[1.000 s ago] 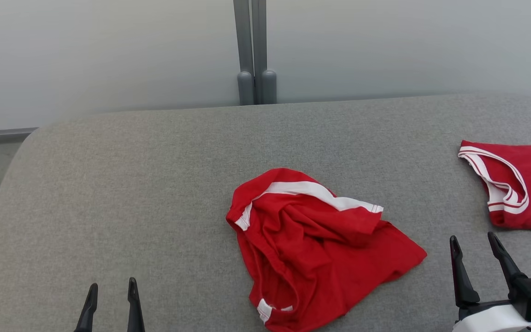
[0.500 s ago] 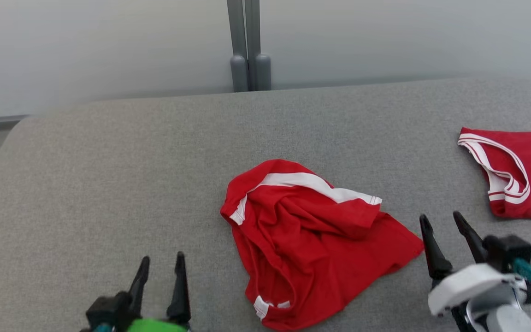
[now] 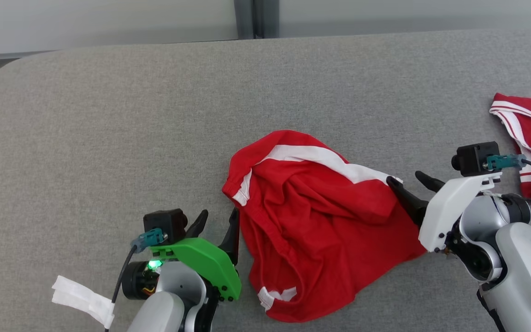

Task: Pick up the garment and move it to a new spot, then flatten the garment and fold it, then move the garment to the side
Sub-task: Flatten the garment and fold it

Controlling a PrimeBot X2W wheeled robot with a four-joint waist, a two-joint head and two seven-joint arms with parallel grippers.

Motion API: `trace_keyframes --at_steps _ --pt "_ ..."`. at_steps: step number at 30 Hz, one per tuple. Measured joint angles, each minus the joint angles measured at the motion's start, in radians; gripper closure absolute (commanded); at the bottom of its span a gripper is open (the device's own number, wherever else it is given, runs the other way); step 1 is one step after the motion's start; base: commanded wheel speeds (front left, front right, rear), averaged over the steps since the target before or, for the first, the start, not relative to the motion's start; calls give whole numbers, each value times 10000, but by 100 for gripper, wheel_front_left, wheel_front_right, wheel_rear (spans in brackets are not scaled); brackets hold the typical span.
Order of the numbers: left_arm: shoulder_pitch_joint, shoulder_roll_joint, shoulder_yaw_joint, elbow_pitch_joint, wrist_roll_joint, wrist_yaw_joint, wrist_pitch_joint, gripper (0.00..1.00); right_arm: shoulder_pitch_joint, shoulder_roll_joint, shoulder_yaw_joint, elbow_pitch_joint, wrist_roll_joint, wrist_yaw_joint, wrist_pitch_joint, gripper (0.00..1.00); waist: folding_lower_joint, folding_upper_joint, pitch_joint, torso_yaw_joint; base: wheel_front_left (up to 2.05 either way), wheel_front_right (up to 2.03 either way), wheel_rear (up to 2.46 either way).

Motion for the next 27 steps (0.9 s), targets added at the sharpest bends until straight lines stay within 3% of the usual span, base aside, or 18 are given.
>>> trace_keyframes --at_steps 7,23,24,25,26,27 --pt "-142 0 -261 332 -192 -56 -359 0 216 -441 203 -506 533 0 395 0 0 0 394 141 0 0 0" --pt "-1007 2 -1009 681 -907 -73 -696 1 214 -537 393 -805 594 0 303 0 0 0 710 -42 0 0 0" --pt "-1016 2 -1032 719 -932 -102 -717 11 210 -537 401 -811 594 0 299 0 0 0 730 -51 0 0 0" --pt "-1042 0 -1074 790 -947 -113 -727 40 205 -537 426 -811 600 0 293 0 0 0 756 -59 0 0 0" --pt "-1092 0 -1099 876 -997 -150 -786 53 198 -541 487 -825 633 0 291 0 0 0 778 -64 0 0 0" --pt "-1151 0 -1120 955 -1043 -198 -813 75 196 -531 525 -830 696 0 244 0 0 0 791 -67 0 0 0"
